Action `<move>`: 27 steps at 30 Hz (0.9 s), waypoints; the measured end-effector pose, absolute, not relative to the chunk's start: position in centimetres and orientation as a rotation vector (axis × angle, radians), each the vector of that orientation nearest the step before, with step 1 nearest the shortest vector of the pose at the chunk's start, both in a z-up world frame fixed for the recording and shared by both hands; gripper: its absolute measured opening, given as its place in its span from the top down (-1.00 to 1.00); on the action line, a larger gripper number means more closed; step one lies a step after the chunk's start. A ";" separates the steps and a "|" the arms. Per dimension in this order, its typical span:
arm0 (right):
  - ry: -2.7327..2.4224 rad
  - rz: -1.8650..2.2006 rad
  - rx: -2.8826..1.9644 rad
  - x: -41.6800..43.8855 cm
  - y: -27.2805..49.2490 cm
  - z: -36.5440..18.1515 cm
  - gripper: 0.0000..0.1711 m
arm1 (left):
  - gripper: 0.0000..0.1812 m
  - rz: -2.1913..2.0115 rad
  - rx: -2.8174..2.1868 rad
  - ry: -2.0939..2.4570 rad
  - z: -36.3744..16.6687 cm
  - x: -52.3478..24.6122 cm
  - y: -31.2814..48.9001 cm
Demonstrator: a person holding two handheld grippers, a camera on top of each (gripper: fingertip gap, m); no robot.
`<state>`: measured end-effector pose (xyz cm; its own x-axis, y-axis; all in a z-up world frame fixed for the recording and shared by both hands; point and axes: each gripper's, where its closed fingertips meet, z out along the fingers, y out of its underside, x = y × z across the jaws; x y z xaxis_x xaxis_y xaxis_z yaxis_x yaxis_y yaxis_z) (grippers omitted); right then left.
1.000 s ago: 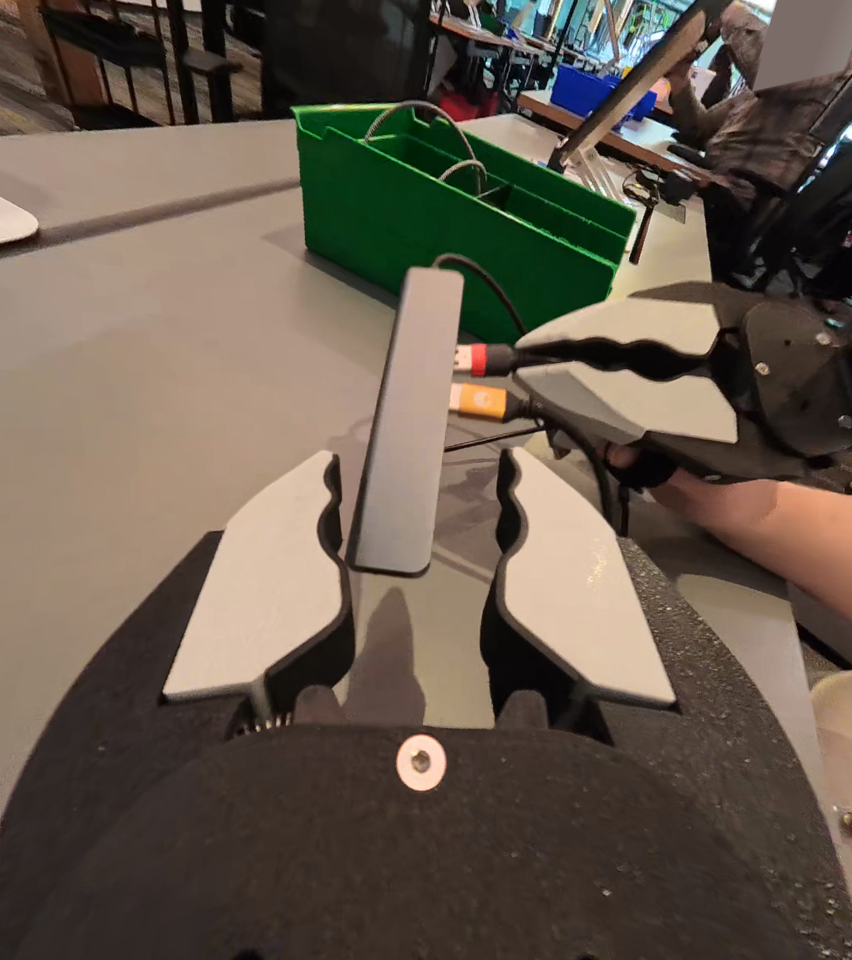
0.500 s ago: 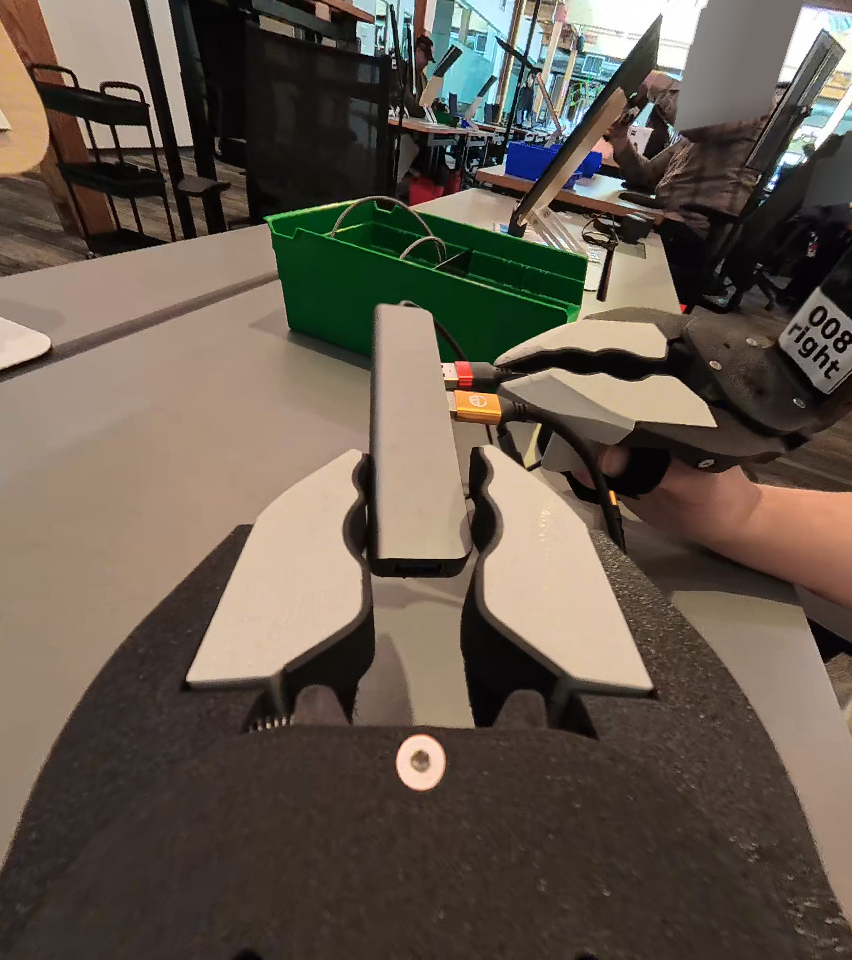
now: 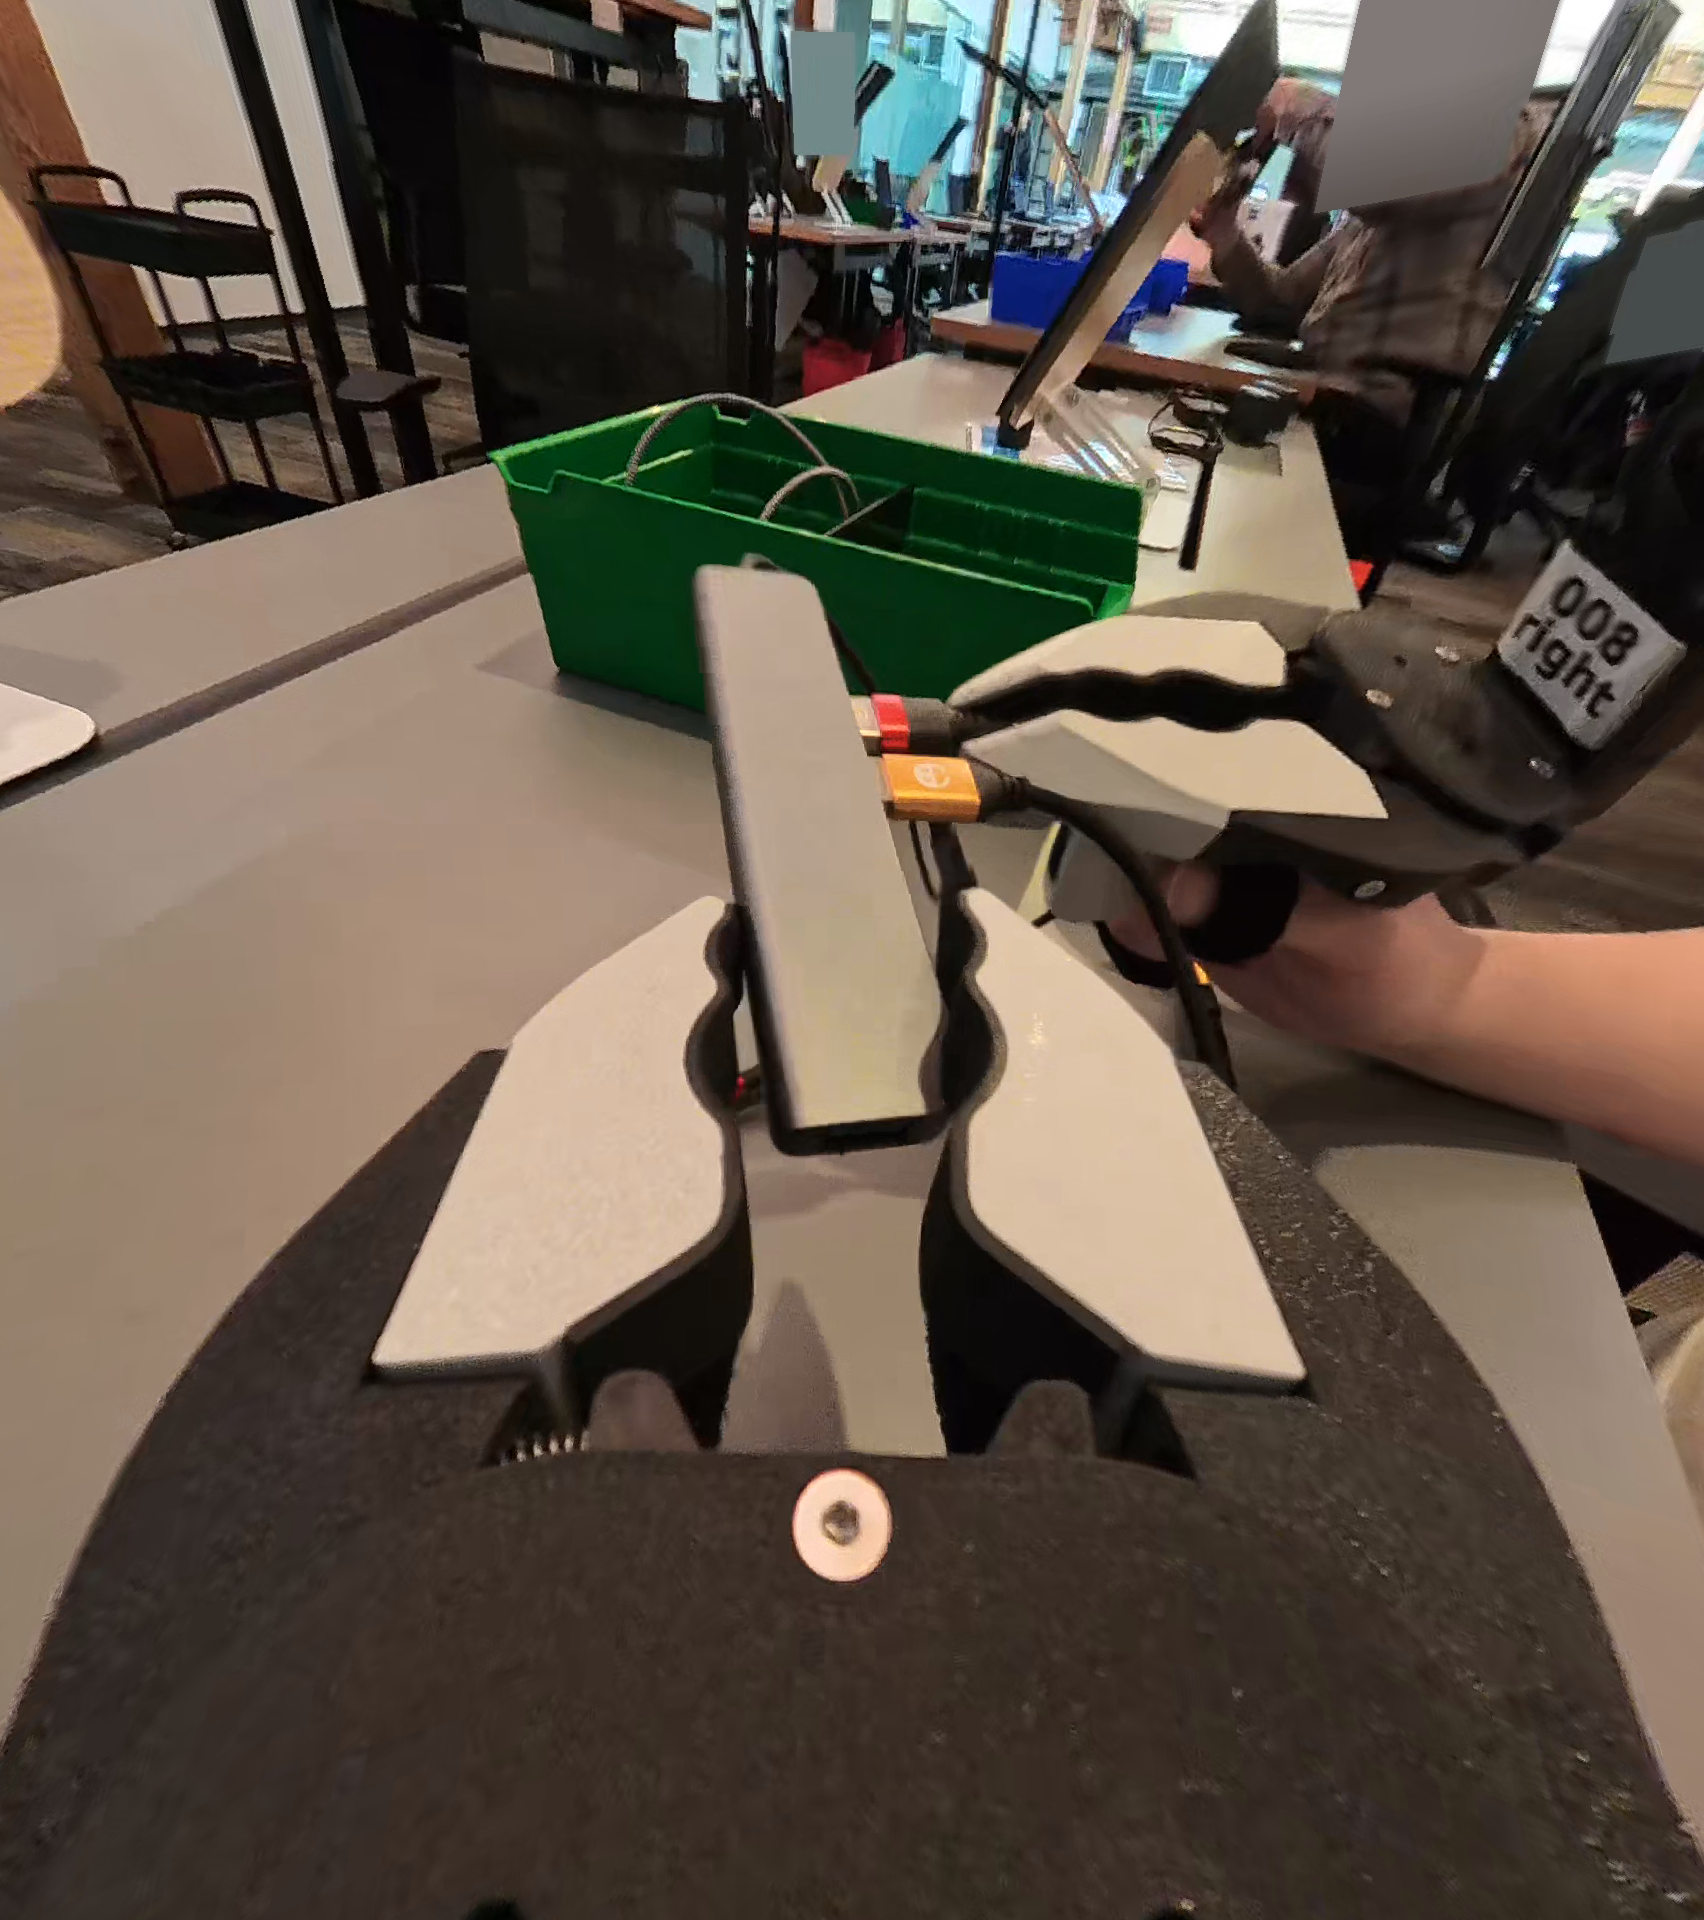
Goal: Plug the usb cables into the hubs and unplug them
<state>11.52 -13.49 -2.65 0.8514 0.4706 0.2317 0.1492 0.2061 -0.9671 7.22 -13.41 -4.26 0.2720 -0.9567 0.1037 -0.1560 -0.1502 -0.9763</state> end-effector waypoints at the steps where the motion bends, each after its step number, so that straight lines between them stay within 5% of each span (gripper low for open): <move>1: -0.544 0.257 -1.369 11.6 -13.5 -2.7 0.93 | 0.62 -1.031 -1.537 1.053 -4.0 7.3 -13.5; 27: -0.557 0.332 -1.348 10.8 -13.9 -2.5 0.93 | 0.59 -0.760 -1.438 1.039 -3.6 7.6 -12.8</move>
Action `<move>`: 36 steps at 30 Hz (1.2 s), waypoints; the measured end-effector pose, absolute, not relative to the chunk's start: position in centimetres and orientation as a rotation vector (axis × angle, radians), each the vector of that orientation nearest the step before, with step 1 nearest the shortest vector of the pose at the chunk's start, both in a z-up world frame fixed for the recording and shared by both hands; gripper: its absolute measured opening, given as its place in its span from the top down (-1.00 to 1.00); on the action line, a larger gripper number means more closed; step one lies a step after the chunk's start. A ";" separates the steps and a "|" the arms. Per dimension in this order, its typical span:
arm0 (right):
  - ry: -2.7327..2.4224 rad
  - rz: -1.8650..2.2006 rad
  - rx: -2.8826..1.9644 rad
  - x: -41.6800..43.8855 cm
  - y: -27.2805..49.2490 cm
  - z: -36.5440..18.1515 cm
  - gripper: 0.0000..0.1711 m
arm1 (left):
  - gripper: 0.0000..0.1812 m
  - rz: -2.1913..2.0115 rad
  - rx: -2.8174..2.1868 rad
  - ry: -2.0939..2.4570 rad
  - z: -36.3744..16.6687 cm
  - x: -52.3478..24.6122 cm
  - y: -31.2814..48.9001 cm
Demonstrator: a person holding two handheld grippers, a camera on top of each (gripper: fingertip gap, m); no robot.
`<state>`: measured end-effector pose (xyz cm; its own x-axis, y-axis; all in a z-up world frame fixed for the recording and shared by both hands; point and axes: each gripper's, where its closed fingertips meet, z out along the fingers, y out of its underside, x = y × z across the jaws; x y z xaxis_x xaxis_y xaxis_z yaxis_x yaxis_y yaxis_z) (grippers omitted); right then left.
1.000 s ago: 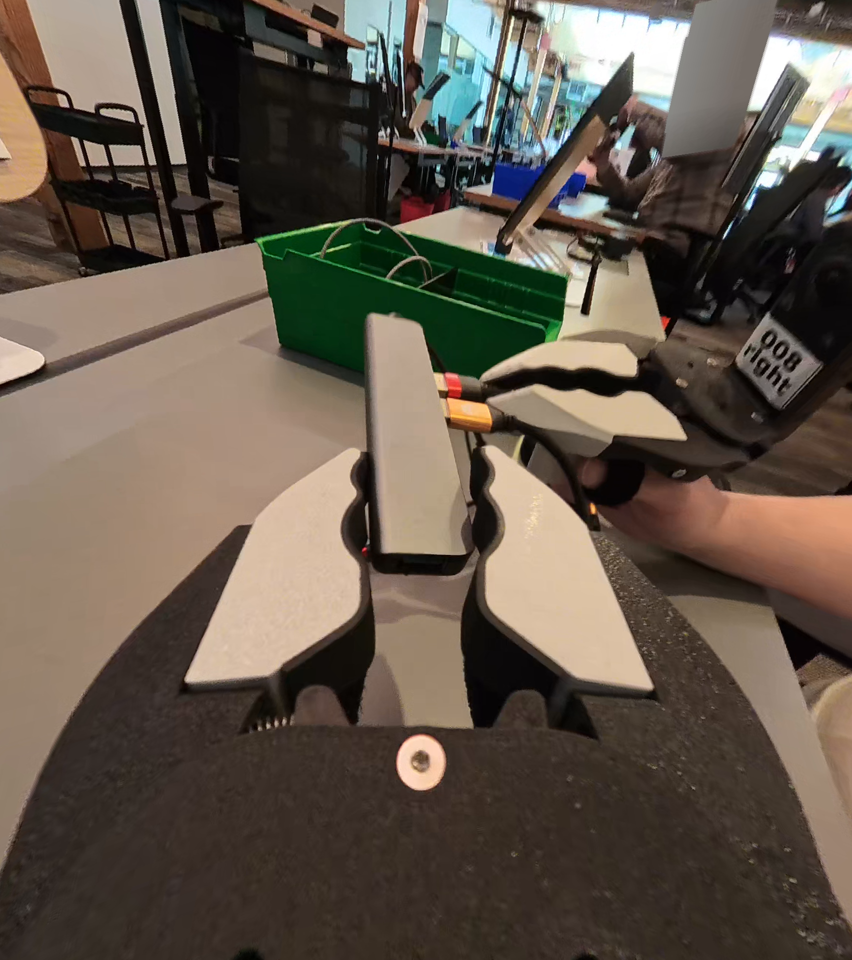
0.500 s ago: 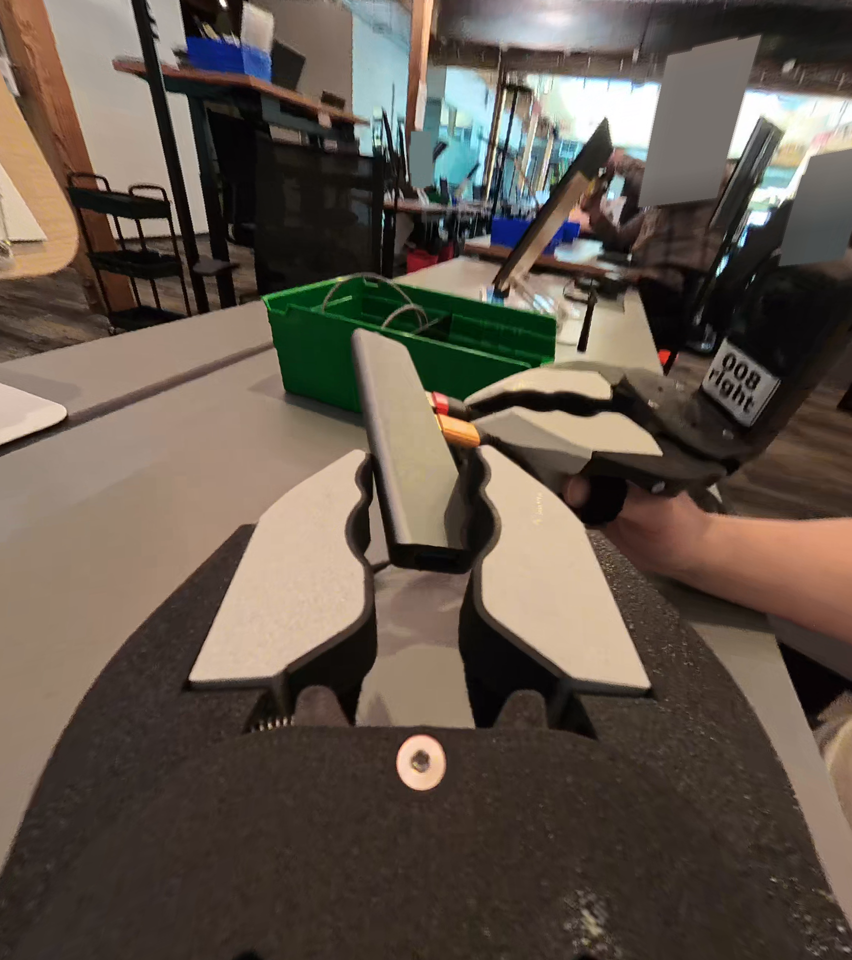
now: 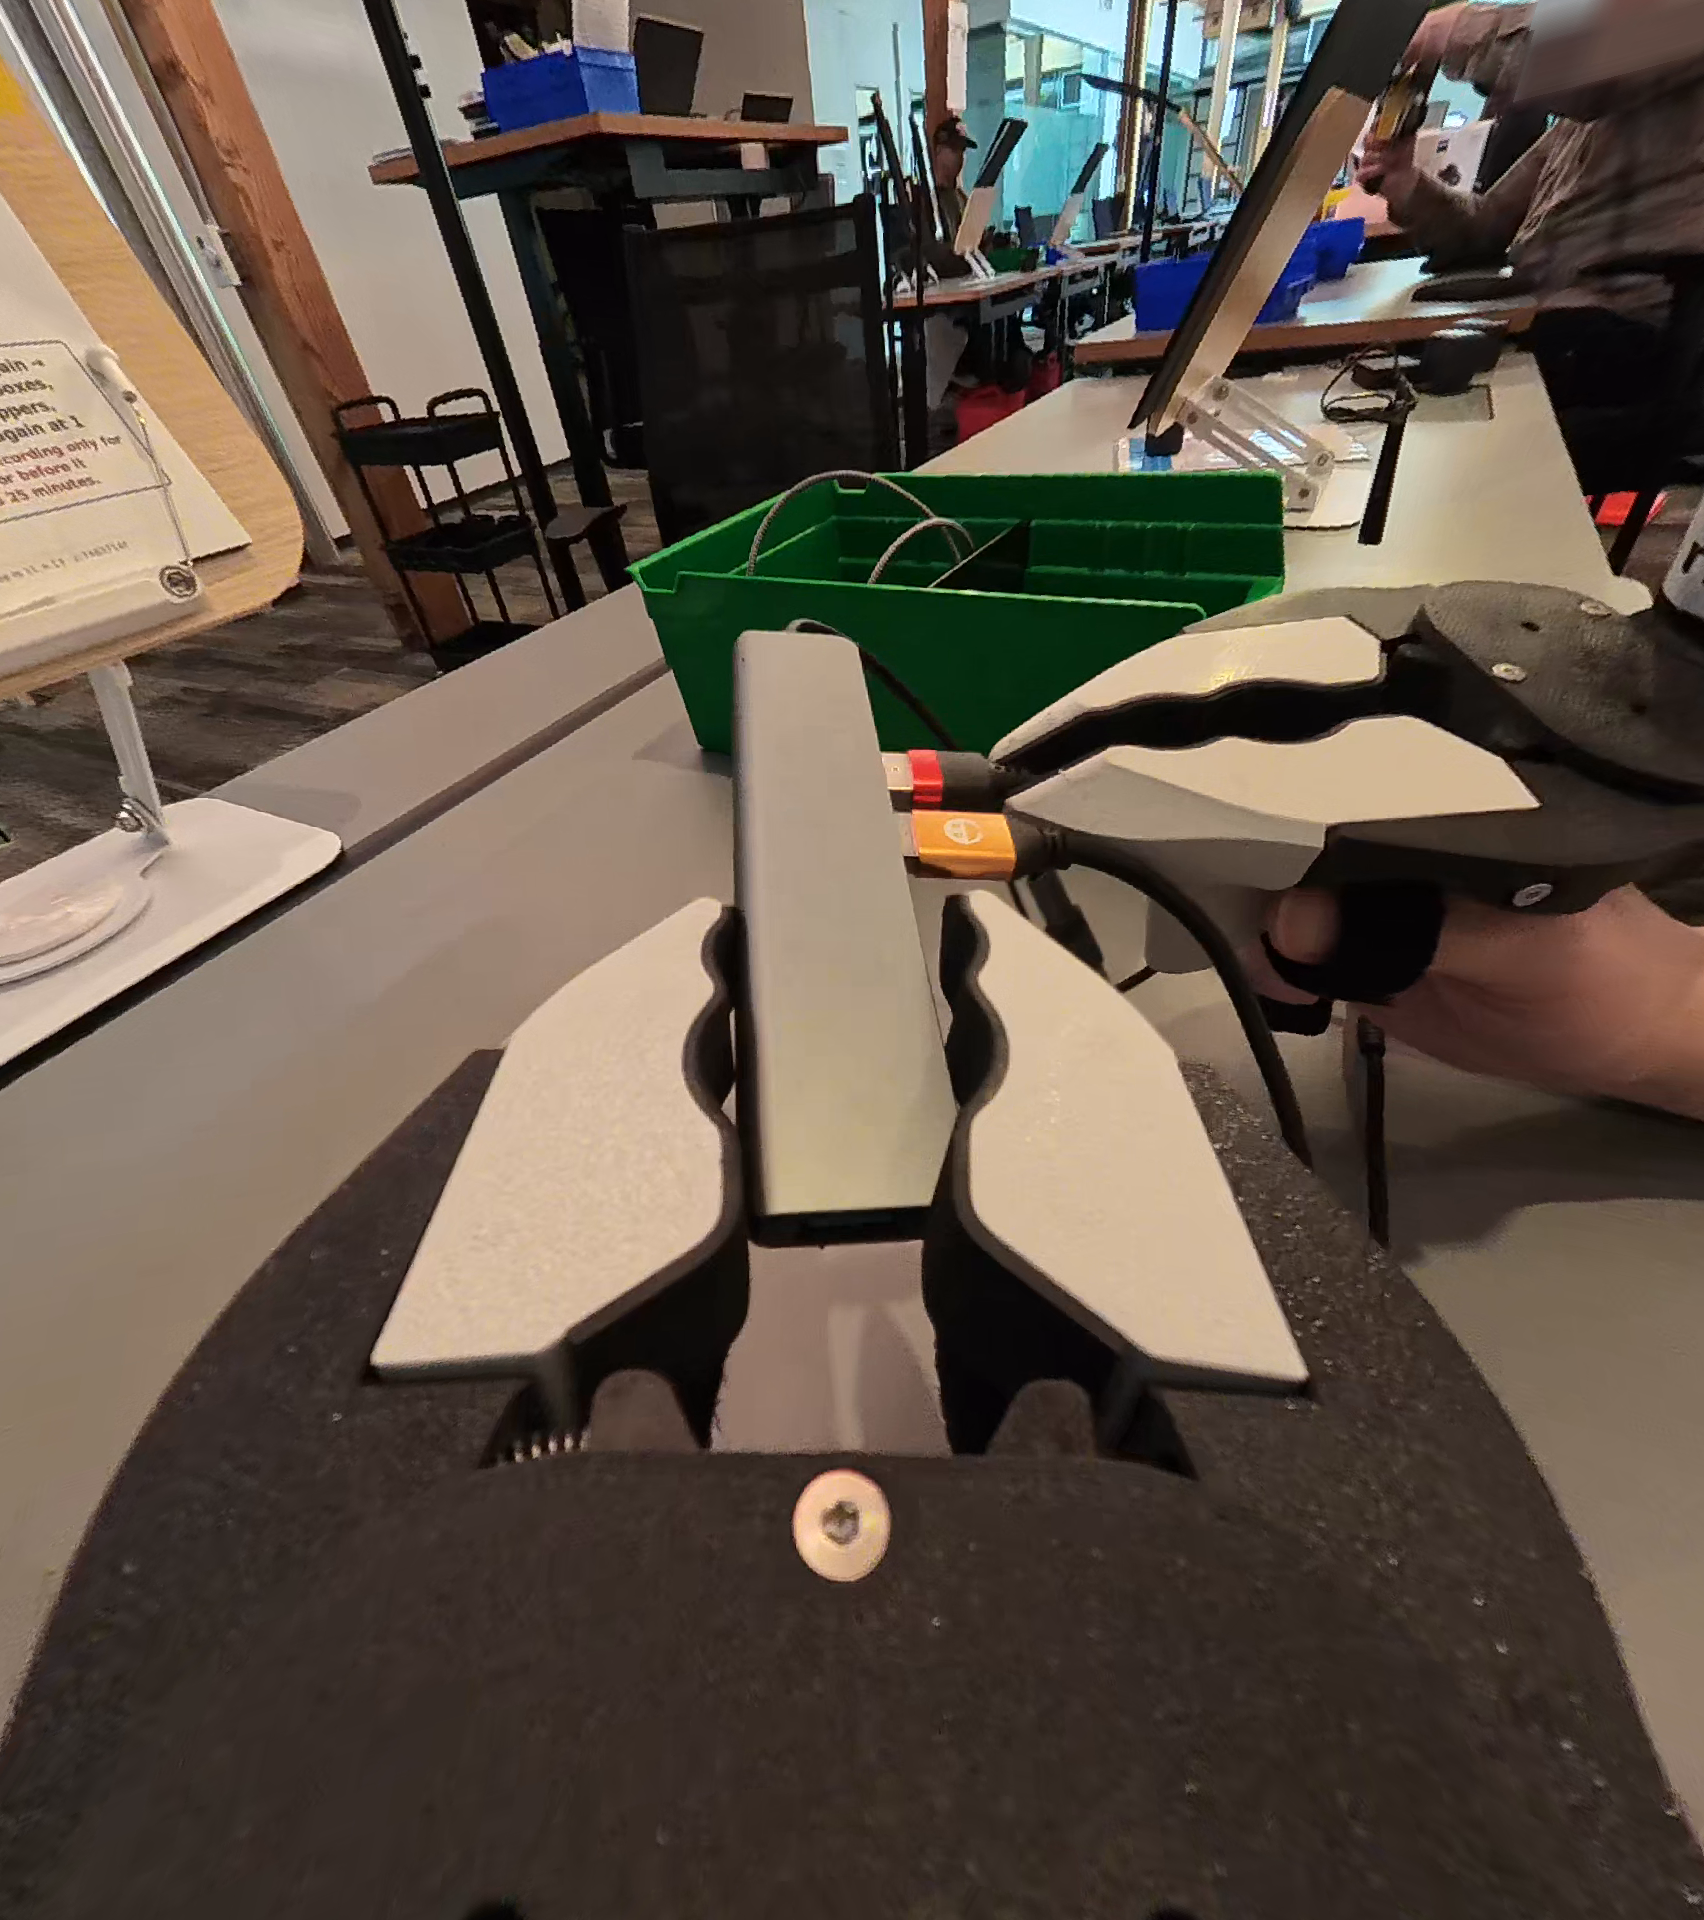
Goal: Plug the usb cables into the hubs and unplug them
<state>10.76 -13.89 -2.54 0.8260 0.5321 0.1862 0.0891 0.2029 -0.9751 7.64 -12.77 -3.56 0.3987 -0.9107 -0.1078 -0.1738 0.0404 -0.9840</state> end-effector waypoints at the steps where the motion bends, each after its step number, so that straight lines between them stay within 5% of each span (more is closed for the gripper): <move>1: -0.559 0.330 -1.346 10.7 -13.9 -2.5 0.93 | 0.59 -0.761 -1.444 1.043 -3.6 7.6 -12.8; 36: -0.636 0.218 -1.302 10.6 -14.4 -2.3 0.93 | 0.57 -0.735 -1.421 1.078 -3.6 7.7 -13.6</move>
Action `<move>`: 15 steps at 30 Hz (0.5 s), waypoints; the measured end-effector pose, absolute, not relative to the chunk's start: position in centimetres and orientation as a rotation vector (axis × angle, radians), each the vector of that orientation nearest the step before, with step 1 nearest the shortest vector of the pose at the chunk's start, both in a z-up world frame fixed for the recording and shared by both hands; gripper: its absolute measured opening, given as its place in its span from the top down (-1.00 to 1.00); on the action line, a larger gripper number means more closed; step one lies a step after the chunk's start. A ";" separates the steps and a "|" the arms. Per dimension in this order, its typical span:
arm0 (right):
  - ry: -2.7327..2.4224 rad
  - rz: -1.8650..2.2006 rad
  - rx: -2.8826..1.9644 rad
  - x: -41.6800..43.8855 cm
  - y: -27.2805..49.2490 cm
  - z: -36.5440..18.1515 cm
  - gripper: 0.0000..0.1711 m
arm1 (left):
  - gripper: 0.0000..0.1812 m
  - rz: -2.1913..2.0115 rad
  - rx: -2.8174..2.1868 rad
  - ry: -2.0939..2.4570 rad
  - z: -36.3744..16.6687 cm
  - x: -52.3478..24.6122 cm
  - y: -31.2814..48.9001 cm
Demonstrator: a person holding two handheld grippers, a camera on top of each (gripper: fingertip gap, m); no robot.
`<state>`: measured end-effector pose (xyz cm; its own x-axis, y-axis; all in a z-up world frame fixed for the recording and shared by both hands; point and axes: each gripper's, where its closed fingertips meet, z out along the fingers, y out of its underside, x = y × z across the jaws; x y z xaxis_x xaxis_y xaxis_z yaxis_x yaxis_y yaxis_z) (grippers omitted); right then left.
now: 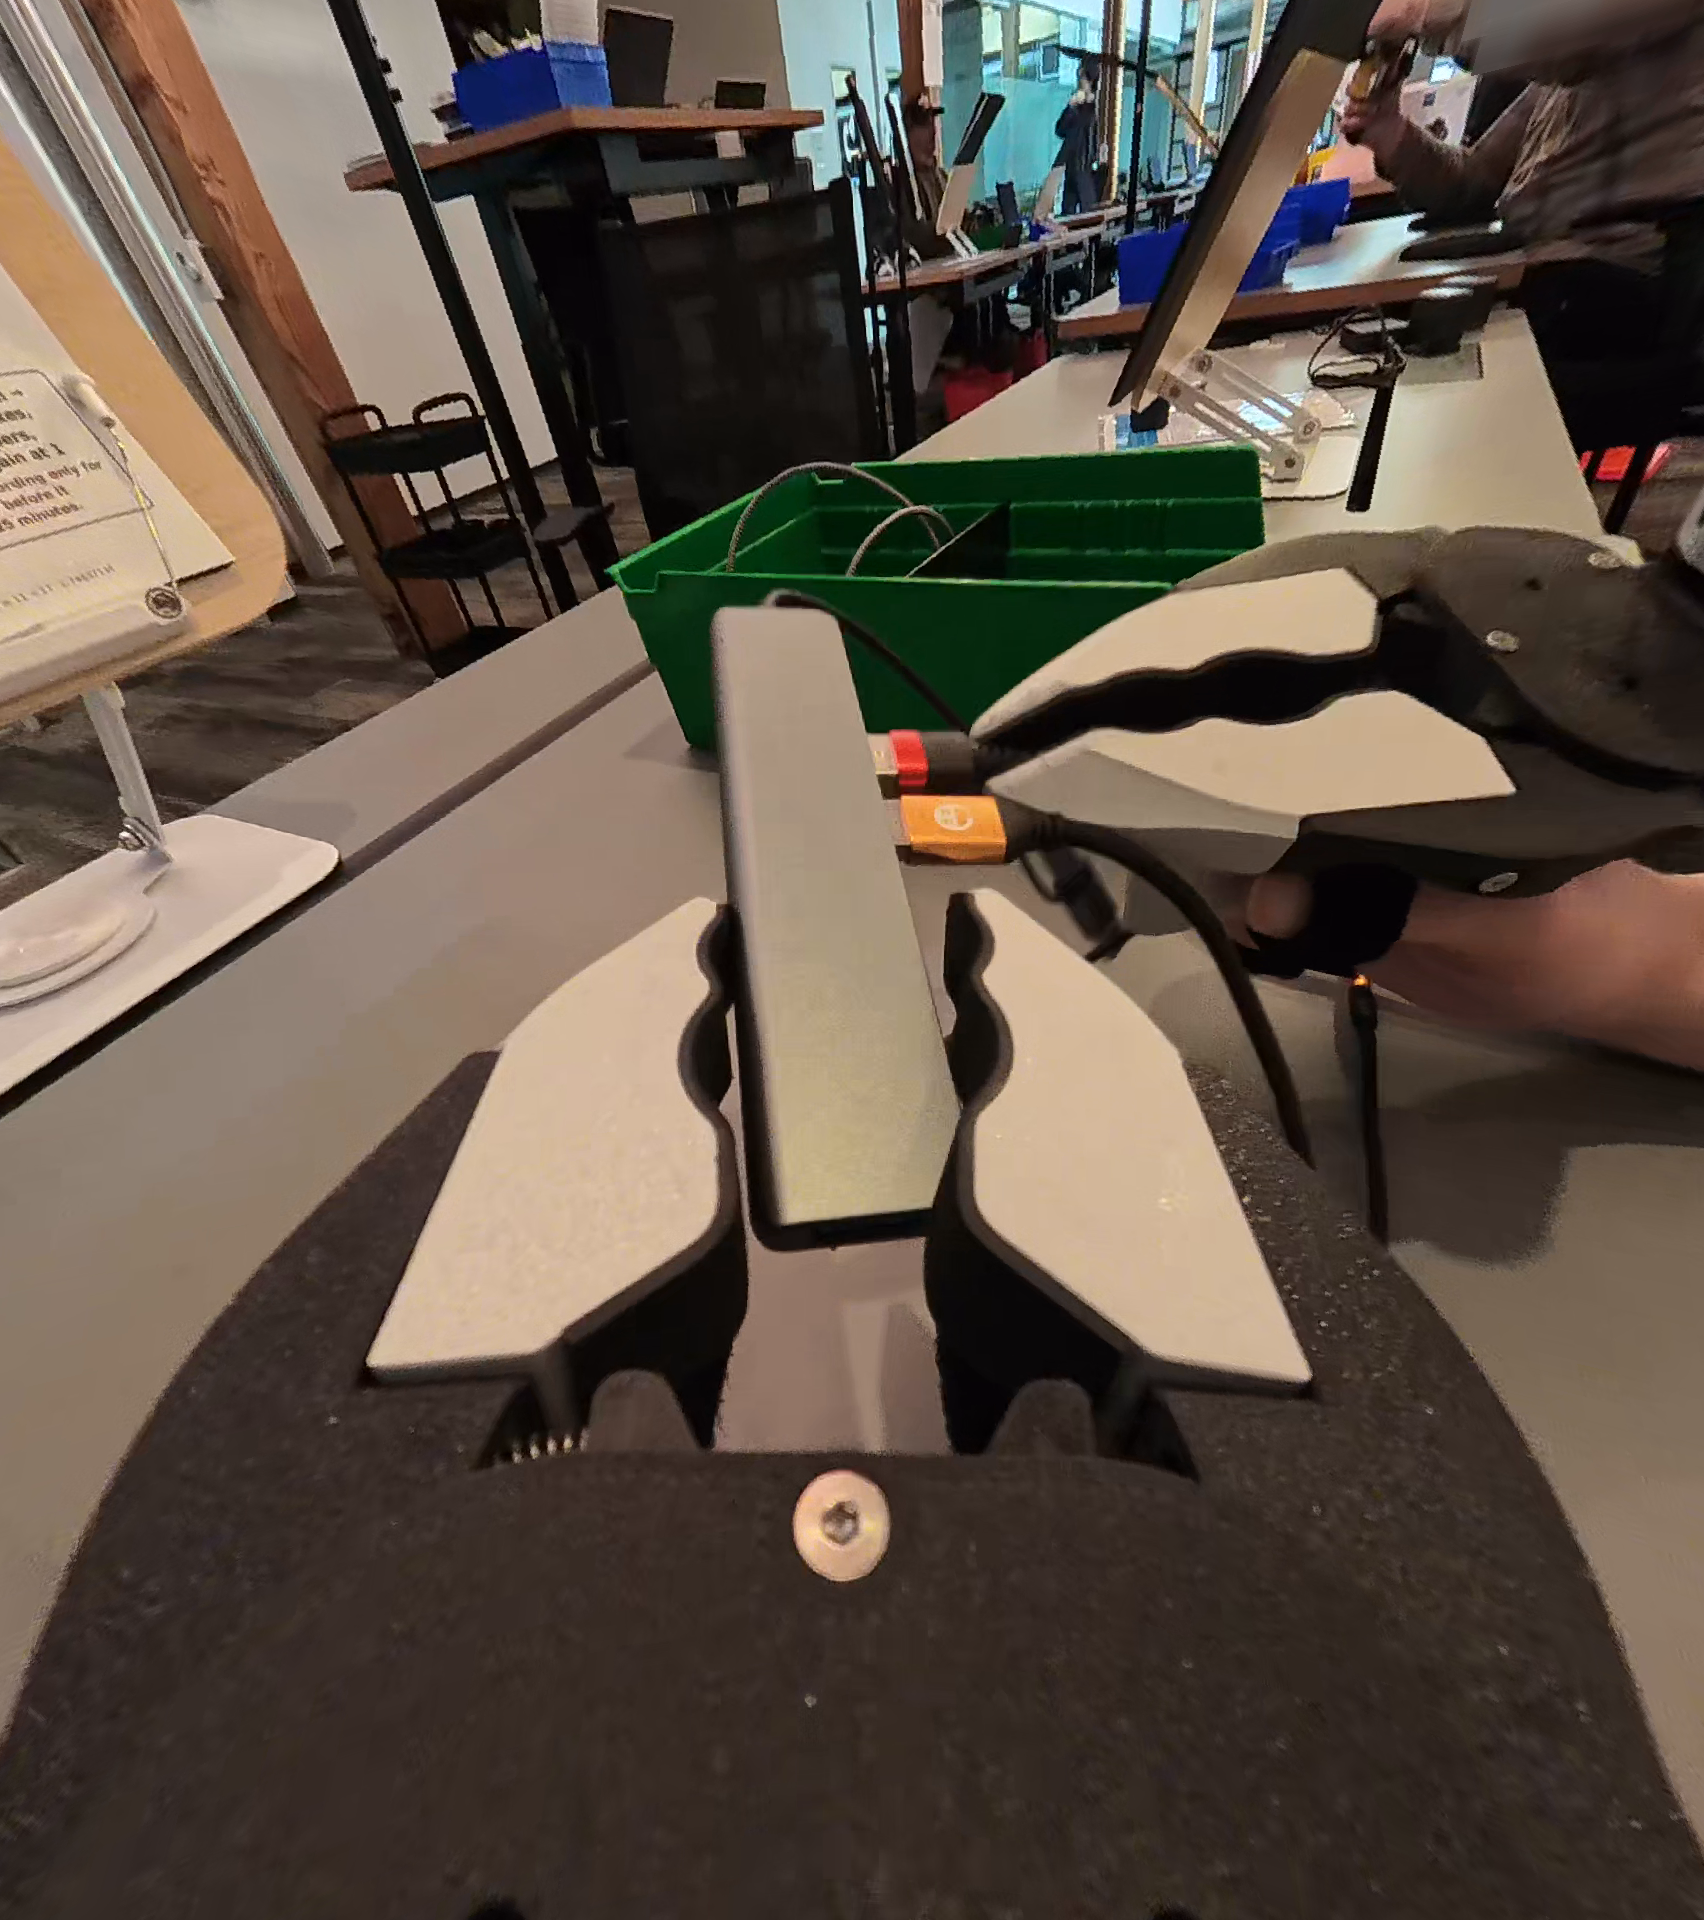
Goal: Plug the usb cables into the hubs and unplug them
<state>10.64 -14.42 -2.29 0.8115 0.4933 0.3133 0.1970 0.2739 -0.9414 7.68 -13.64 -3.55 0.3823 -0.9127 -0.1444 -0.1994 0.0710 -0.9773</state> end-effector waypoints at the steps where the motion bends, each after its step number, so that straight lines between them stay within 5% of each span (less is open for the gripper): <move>1: -0.632 0.209 -1.296 10.7 -14.5 -2.2 0.93 | 0.57 -0.720 -1.417 1.085 -3.6 7.7 -13.7; 15: -0.663 0.209 -1.360 10.9 -14.2 -3.2 0.93 | 0.54 -0.633 -1.452 1.161 -4.8 7.7 -13.9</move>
<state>10.90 -14.22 -3.20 0.8017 0.5064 0.3176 0.2333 0.2241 -0.9462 7.73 -13.86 -4.81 0.3733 -0.9021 -0.2166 -0.3068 0.1003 -0.9465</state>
